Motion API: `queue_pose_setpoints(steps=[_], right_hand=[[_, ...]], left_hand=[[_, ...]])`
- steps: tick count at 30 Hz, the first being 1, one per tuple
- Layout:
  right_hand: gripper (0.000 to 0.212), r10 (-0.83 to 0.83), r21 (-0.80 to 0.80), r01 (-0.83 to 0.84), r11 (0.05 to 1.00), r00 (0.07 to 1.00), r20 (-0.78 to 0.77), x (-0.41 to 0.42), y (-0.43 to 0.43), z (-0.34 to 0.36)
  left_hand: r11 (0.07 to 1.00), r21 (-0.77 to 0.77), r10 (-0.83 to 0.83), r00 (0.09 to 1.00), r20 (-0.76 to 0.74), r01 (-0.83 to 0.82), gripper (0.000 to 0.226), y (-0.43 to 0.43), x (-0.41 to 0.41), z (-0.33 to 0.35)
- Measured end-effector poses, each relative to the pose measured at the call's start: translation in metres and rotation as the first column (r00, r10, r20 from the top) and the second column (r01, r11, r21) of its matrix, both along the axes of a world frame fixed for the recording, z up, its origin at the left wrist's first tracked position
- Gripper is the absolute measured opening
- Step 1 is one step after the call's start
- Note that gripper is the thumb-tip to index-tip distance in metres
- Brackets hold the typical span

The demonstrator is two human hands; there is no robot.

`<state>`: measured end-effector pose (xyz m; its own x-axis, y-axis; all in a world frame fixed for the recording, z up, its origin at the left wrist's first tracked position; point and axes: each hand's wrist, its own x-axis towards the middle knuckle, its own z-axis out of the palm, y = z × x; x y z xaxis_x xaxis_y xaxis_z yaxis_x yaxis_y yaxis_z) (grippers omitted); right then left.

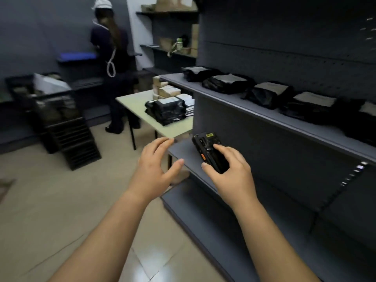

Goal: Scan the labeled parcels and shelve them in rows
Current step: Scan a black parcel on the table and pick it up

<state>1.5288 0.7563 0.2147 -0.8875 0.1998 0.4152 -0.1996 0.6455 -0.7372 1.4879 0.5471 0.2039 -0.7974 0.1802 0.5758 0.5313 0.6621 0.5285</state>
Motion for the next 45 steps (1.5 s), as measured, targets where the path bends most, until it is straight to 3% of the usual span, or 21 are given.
queue_pose_setpoints(steps=[9, 15, 21, 27, 34, 40, 45], right_hand=[[0.055, 0.452, -0.023, -0.453, 0.891, 0.892, -0.029, -0.184, -0.220, 0.010], [0.053, 0.527, -0.001, -0.527, 0.850, 0.850, -0.005, -0.298, -0.339, -0.017], [0.053, 0.396, 0.005, -0.396, 0.918, 0.918, 0.033, -0.419, -0.409, -0.018], [0.053, 0.194, -0.017, -0.194, 0.981, 0.977, 0.093, -0.531, -0.415, -0.031], [0.052, 0.063, -0.037, -0.059, 0.998, 0.992, 0.113, -0.668, -0.404, -0.057], [0.052, -0.022, -0.051, 0.029, 0.998, 0.992, 0.128, -0.758, -0.389, -0.059], [0.054, -0.205, 0.002, 0.208, 0.978, 0.963, 0.173, -0.812, -0.358, -0.066]], left_hand=[[0.907, -0.070, 0.415, 0.910, -0.015, -0.415, 0.065, -0.212, -0.102, 0.021], [0.864, -0.057, 0.502, 0.864, 0.035, -0.500, 0.066, -0.332, -0.200, -0.012], [0.915, -0.104, 0.398, 0.914, 0.076, -0.389, 0.066, -0.416, -0.348, -0.010], [0.966, -0.104, 0.249, 0.959, 0.134, -0.236, 0.065, -0.434, -0.486, -0.017], [0.989, -0.115, 0.114, 0.964, 0.239, -0.088, 0.060, -0.416, -0.654, -0.042], [0.989, -0.134, -0.029, 0.971, 0.237, 0.063, 0.072, -0.393, -0.784, -0.032], [0.963, -0.112, -0.208, 0.941, 0.267, 0.245, 0.072, -0.351, -0.874, -0.044]])
